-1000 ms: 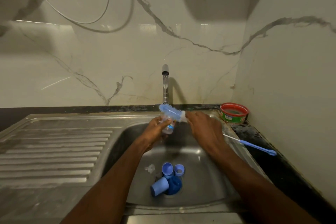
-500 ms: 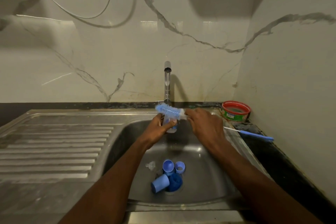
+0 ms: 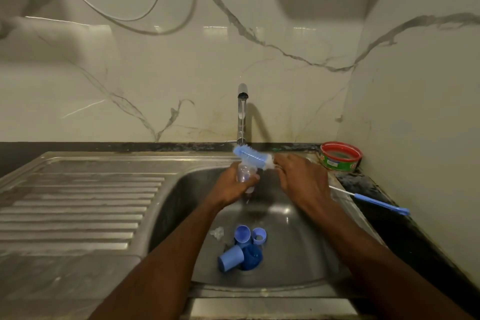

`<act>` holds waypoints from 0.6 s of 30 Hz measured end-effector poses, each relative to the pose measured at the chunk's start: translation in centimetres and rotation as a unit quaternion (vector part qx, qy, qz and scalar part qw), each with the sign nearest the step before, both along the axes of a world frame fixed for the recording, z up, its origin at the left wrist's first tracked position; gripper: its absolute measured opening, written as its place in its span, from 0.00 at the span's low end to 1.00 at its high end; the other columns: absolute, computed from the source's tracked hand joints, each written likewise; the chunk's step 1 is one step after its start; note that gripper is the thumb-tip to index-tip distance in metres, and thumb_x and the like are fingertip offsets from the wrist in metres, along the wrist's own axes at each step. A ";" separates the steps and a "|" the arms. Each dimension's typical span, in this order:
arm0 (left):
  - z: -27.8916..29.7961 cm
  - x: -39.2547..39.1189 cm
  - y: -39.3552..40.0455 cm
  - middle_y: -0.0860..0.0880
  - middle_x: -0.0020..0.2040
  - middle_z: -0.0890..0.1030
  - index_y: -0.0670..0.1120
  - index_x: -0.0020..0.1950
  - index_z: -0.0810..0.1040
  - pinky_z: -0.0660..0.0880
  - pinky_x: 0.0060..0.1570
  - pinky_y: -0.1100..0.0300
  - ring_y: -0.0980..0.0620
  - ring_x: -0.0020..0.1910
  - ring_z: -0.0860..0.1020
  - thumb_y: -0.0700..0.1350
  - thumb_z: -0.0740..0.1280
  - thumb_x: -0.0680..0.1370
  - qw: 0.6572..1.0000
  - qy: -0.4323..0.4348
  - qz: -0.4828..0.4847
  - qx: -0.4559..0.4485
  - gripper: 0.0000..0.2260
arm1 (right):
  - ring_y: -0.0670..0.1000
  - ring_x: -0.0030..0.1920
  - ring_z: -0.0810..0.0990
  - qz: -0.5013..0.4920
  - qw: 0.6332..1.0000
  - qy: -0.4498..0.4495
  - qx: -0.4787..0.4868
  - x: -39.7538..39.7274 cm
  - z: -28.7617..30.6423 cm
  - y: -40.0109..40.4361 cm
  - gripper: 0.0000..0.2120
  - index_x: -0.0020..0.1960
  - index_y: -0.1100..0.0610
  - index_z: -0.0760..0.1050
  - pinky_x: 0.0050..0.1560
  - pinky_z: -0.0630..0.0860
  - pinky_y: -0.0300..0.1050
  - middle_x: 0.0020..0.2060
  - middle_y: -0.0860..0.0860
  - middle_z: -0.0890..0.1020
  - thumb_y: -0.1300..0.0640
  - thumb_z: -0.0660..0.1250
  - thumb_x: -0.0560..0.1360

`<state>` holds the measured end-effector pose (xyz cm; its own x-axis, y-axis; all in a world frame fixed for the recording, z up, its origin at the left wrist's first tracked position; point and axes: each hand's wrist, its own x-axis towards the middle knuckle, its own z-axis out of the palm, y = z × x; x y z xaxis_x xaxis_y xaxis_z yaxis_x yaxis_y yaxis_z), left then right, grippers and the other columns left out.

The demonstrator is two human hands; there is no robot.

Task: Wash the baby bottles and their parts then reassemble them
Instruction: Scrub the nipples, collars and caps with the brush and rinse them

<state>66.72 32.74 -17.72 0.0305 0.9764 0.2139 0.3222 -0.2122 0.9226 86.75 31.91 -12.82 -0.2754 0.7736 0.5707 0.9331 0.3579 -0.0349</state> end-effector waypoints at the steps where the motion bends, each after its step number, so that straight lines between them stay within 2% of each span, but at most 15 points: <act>1: -0.1 -0.3 0.2 0.49 0.59 0.81 0.52 0.65 0.74 0.83 0.46 0.59 0.53 0.53 0.82 0.50 0.73 0.78 1.000 -0.015 0.016 -0.002 0.18 | 0.54 0.46 0.82 -0.003 1.000 -0.010 0.010 0.5 -0.2 -0.1 0.09 0.58 0.44 0.75 0.40 0.78 0.48 0.50 0.46 0.82 0.50 0.62 0.79; 3: -0.1 -0.6 0.3 0.48 0.58 0.82 0.50 0.66 0.75 0.83 0.44 0.59 0.53 0.51 0.83 0.51 0.74 0.77 0.999 0.004 0.051 -0.001 0.20 | 0.54 0.45 0.81 0.015 1.000 -0.010 0.002 0.9 -0.3 -0.2 0.10 0.58 0.44 0.75 0.39 0.77 0.47 0.50 0.46 0.81 0.51 0.64 0.78; 6: 0.0 -0.1 0.1 0.51 0.63 0.79 0.51 0.73 0.70 0.82 0.51 0.55 0.52 0.57 0.81 0.52 0.72 0.78 0.999 0.022 0.029 -0.008 0.25 | 0.55 0.48 0.81 0.037 0.998 -0.043 -0.031 -0.5 -0.2 -0.4 0.17 0.66 0.44 0.71 0.40 0.72 0.45 0.57 0.48 0.78 0.52 0.66 0.78; 8: 0.0 0.6 -0.3 0.49 0.61 0.81 0.51 0.72 0.70 0.83 0.50 0.54 0.52 0.53 0.83 0.50 0.70 0.80 0.999 0.009 -0.028 -0.022 0.21 | 0.55 0.47 0.79 0.046 0.996 -0.071 -0.041 -1.9 0.1 -0.8 0.20 0.68 0.46 0.68 0.39 0.67 0.45 0.60 0.50 0.75 0.50 0.67 0.78; 10: 0.2 1.1 -0.7 0.48 0.55 0.83 0.50 0.67 0.72 0.84 0.45 0.55 0.51 0.48 0.85 0.49 0.69 0.81 0.999 0.000 -0.040 -0.027 0.16 | 0.53 0.43 0.76 0.045 0.995 -0.090 -0.024 -2.7 0.4 -1.0 0.21 0.68 0.46 0.67 0.38 0.65 0.45 0.60 0.51 0.74 0.51 0.68 0.78; 13: 0.4 0.7 -0.5 0.49 0.58 0.83 0.56 0.63 0.73 0.83 0.50 0.51 0.52 0.51 0.84 0.50 0.70 0.80 0.999 -0.026 -0.018 -0.016 0.12 | 0.54 0.43 0.79 0.026 0.996 -0.082 0.011 -1.9 0.4 -0.4 0.20 0.66 0.43 0.69 0.36 0.66 0.44 0.57 0.49 0.76 0.53 0.70 0.77; 16: 0.8 0.1 -0.2 0.49 0.52 0.84 0.54 0.61 0.76 0.82 0.41 0.57 0.49 0.45 0.85 0.48 0.71 0.79 0.998 -0.047 -0.004 -0.031 0.11 | 0.54 0.39 0.81 0.019 0.996 -0.079 0.023 -0.3 -0.2 0.0 0.19 0.61 0.42 0.74 0.32 0.65 0.43 0.48 0.47 0.80 0.56 0.73 0.73; 18: 0.8 -0.4 0.2 0.47 0.49 0.85 0.49 0.62 0.78 0.83 0.41 0.54 0.48 0.44 0.85 0.49 0.72 0.79 0.997 -0.058 0.023 -0.036 0.13 | 0.54 0.36 0.81 0.009 0.997 -0.070 0.035 0.5 -0.4 0.1 0.20 0.59 0.42 0.77 0.31 0.63 0.42 0.44 0.46 0.81 0.56 0.75 0.70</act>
